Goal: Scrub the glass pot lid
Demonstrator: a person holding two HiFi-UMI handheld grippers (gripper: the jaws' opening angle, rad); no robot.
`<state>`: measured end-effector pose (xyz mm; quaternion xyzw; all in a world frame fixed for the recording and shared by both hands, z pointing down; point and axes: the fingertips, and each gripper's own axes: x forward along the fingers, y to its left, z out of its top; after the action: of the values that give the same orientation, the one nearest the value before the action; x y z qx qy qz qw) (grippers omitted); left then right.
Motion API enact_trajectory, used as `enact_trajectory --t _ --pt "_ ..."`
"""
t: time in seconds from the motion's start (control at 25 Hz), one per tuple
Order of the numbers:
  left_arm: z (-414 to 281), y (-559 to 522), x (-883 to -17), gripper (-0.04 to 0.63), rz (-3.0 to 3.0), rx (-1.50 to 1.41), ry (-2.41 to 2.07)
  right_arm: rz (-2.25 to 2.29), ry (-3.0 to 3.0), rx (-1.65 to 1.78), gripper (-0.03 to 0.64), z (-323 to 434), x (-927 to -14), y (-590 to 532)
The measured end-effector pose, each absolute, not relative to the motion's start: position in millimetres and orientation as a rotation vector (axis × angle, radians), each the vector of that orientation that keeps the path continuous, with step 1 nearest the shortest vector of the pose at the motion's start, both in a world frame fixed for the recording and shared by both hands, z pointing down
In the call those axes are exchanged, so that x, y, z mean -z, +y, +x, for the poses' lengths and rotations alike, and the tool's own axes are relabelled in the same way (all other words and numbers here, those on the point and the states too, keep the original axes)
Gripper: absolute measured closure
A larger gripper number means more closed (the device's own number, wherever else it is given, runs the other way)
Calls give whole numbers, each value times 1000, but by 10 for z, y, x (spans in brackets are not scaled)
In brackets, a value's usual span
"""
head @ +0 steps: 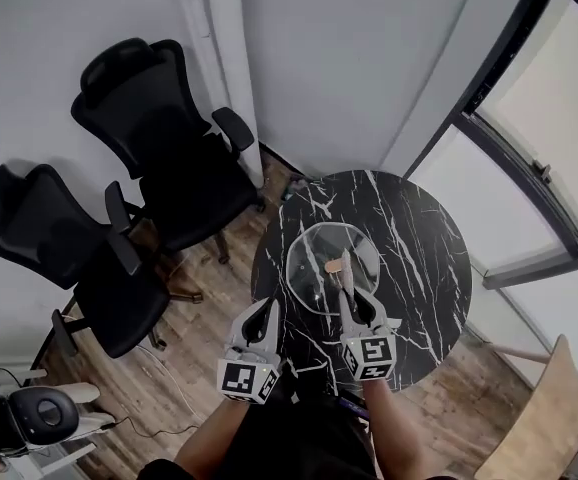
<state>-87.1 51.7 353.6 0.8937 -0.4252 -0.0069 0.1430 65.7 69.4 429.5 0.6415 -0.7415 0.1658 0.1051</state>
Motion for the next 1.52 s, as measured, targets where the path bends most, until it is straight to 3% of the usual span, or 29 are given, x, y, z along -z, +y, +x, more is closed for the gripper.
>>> enact_trajectory --t 0.76,1.52 --pt "-284 -158 -3917 594 2609 -27 -1067 1920 -1964 -744 558 1534 -5311 183" --pt "-254 -988 -4271 594 2620 -78 -859 1719 -1675 -1146 558 1639 -6320 -429"
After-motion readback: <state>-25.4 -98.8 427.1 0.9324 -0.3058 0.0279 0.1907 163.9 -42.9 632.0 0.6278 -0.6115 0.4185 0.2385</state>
